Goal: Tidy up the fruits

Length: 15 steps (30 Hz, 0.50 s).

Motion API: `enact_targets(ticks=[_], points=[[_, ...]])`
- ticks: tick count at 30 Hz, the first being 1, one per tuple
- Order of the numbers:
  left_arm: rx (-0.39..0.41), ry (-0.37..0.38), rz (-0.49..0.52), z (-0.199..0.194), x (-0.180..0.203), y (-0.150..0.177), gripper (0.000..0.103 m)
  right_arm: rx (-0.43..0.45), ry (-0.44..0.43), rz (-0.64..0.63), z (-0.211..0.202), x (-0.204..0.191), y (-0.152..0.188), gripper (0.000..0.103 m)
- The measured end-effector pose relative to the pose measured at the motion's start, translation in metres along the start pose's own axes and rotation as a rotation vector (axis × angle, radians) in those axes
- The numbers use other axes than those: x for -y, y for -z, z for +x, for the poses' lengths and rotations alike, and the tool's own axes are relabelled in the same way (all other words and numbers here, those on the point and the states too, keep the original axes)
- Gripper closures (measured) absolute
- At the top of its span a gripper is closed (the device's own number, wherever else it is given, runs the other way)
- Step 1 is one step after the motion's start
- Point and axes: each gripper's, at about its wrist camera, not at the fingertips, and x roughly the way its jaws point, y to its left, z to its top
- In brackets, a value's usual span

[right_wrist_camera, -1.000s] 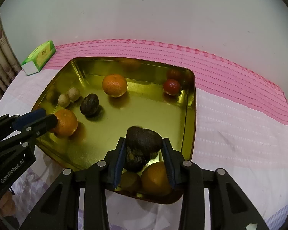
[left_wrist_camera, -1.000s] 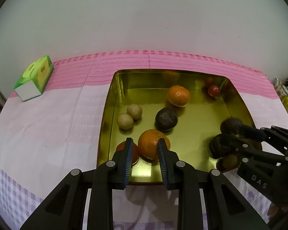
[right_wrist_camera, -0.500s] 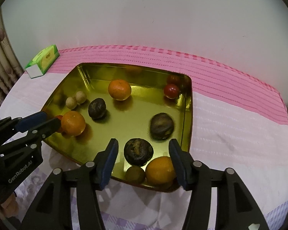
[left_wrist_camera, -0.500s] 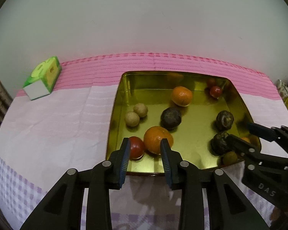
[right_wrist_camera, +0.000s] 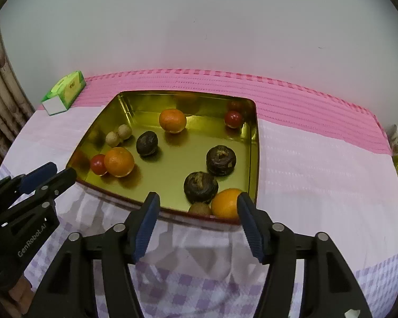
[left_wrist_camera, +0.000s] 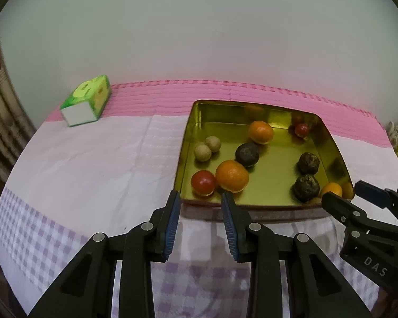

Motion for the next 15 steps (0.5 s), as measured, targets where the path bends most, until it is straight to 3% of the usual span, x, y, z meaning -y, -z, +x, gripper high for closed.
enact_targets(ticks=[15], points=[[-0.022,-0.040,-0.038,-0.009,-0.010,0.037,0.069,-0.021,0.022,-0.007,-0.009,-0.015,0.039,0.040]])
